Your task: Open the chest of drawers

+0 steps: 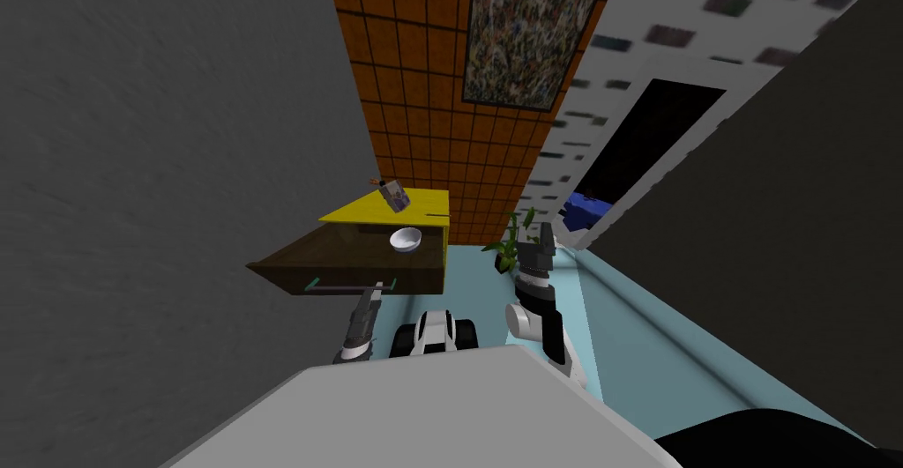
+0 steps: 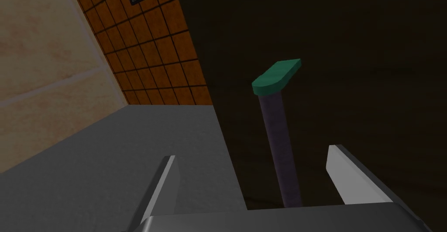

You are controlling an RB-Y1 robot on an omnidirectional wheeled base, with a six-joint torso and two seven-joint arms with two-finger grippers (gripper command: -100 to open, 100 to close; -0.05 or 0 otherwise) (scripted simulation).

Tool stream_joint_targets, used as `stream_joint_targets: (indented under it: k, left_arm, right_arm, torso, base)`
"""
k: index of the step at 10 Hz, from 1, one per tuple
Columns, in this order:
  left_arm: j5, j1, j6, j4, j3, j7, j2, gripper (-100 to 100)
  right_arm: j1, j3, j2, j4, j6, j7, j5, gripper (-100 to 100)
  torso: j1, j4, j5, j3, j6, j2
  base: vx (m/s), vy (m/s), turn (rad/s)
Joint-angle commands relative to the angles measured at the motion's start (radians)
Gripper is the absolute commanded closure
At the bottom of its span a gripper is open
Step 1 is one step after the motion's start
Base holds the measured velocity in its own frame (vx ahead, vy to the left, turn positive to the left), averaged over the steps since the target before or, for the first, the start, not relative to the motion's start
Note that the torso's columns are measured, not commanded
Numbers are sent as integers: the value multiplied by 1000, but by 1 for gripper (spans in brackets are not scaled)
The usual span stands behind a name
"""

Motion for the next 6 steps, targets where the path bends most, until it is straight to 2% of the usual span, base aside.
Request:
stream_joint_targets:
  k: [1,2,3,6]
  left_arm:
    - [3,16,66,-79,-4,20,6,-100]
    - [4,23,90,-106,-5,29,9,-100]
    - [4,23,90,-112,-5,29,9,-100]
    - [8,44,163,-201,-8,53,18,-100]
  right_arm:
    - [0,0,0,0,0,0,0,0]
    - [0,0,0,0,0,0,0,0]
    - [0,0,0,0,0,0,0,0]
    - [0,0,0,0,0,0,0,0]
  torso:
    - [1,1,0,2,0,3]
    - [1,2,0,4,0,5]
    - [0,2,0,5,0,7]
    - [0,2,0,5,0,7]
  base:
    - [-11,-19,-3]
    - [-13,-15,-6]
    - [-13,-11,-1]
    - [-24,-12,-3]
